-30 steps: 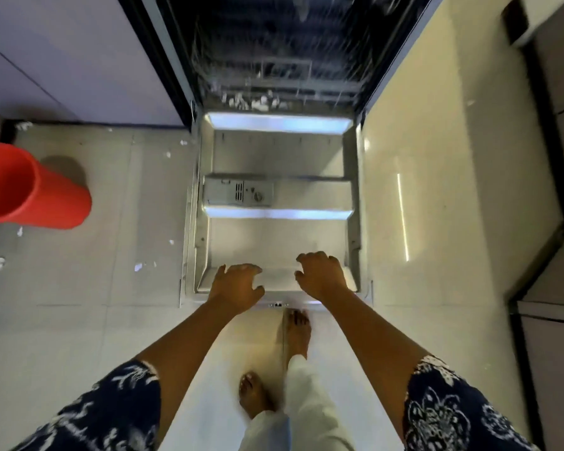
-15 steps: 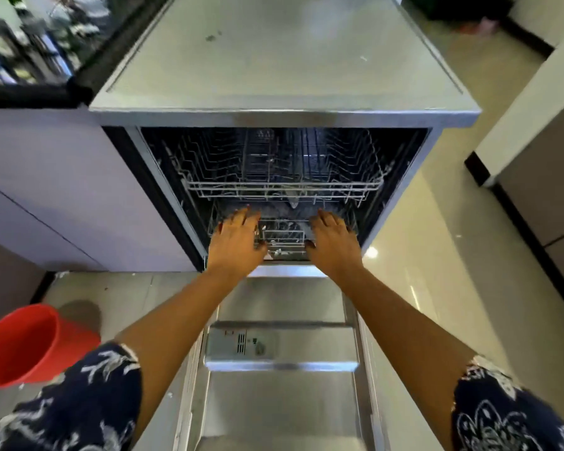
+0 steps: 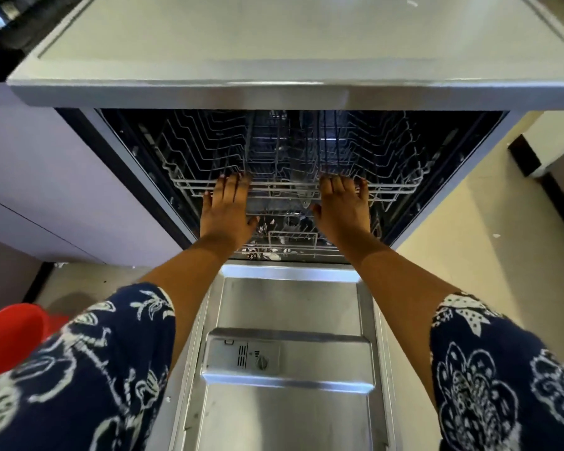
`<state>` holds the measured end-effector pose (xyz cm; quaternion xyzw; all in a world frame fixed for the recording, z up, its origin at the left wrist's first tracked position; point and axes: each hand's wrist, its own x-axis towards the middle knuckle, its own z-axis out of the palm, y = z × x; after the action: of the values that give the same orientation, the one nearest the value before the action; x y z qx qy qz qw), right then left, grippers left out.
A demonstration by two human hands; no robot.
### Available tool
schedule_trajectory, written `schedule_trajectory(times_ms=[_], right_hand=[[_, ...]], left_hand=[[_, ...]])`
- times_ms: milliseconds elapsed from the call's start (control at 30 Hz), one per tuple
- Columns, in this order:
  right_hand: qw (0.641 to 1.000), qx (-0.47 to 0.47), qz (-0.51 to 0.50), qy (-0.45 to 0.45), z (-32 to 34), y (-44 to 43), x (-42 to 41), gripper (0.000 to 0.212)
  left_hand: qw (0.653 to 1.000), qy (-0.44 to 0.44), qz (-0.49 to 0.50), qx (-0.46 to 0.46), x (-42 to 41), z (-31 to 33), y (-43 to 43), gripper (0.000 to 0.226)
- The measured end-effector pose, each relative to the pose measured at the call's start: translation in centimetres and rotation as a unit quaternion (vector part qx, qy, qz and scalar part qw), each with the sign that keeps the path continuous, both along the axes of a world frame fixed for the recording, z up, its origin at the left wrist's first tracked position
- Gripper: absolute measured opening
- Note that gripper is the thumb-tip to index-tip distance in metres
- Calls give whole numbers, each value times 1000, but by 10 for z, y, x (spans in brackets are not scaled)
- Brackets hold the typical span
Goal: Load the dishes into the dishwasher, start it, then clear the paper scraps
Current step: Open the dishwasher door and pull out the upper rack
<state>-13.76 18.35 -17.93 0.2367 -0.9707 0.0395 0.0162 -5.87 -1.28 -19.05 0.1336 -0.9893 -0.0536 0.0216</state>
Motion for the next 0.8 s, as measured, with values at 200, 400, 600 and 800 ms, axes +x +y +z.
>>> schedule_trajectory(times_ms=[200,400,600,800], right_hand=[[997,-57,6,45,-8,16,30,39],[990,-109,-22,86,-21,32,87,22],[988,-130,-23,79,-21,60,137,32],[987,-146,-44,50,-23,70,185,26]], left_hand=[[998,56,12,-18,39,-21,12,75],[997,78,3,5,98,-29,23,64],[991,120,-8,55,155,-24,40,47],[990,121,-34,60,203,-28,45,40]])
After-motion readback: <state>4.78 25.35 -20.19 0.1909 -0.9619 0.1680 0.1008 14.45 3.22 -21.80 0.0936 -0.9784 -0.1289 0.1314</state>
